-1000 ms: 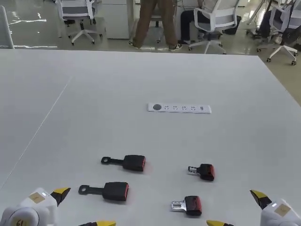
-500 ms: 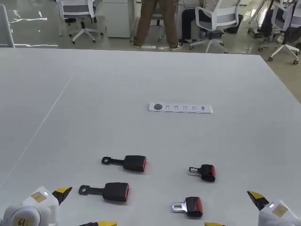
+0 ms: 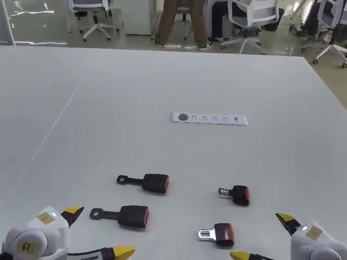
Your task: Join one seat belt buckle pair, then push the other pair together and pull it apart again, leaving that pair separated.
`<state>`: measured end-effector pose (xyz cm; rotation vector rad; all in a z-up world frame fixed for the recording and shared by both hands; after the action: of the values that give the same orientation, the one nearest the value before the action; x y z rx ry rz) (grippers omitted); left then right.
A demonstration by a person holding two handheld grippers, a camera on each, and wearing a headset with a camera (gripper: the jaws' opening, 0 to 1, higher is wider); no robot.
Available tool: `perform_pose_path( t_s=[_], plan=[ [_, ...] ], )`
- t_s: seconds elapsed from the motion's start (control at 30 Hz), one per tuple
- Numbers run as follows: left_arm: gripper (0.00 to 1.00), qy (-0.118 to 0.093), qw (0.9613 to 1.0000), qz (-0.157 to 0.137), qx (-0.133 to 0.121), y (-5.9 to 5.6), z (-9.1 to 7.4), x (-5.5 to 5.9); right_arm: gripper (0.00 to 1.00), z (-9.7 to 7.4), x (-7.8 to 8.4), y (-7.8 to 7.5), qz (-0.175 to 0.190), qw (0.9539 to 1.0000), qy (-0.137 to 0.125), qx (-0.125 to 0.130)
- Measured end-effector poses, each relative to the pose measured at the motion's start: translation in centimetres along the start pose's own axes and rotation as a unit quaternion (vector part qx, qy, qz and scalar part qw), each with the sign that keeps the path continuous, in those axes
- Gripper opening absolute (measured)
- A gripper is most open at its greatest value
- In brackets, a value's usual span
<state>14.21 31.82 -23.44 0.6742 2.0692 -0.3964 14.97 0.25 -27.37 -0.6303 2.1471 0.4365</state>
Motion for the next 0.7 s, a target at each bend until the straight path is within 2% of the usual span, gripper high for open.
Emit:
perform_pose_path(
  t_s=[0.27,0.43,0.6,0.7],
  plan=[
    [1.00,0.010,0.9998,0.016,0.010,0.5,0.9,0.3,0.90,1.1,0.1,0.2,-0.026,0.9989,0.019,-0.034],
    [1.00,0.019,0.9993,0.027,0.019,0.6,1.5,0.5,0.87,1.8,0.3,0.4,-0.029,0.9976,0.034,-0.053],
    [1.00,0.027,0.9981,0.047,0.030,0.7,2.1,0.5,0.86,2.5,0.6,0.3,-0.049,0.9949,0.053,-0.071],
    [1.00,0.038,0.9966,0.062,0.040,0.8,2.6,0.8,0.83,3.0,0.7,0.5,-0.069,0.9914,0.070,-0.087]
  ],
)
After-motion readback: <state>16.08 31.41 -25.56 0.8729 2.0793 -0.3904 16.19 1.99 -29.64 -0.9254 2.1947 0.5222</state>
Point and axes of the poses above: the centre of the closed fingertips' face, and the gripper's own axes: z roughly forward along the fingers, y roughly to its left, x roughly out of its underside, the point moved 2 cm from there along -z, roughly backward along the fingers, and after that the axes turned 7 degrees about z, right-handed, at the moved point
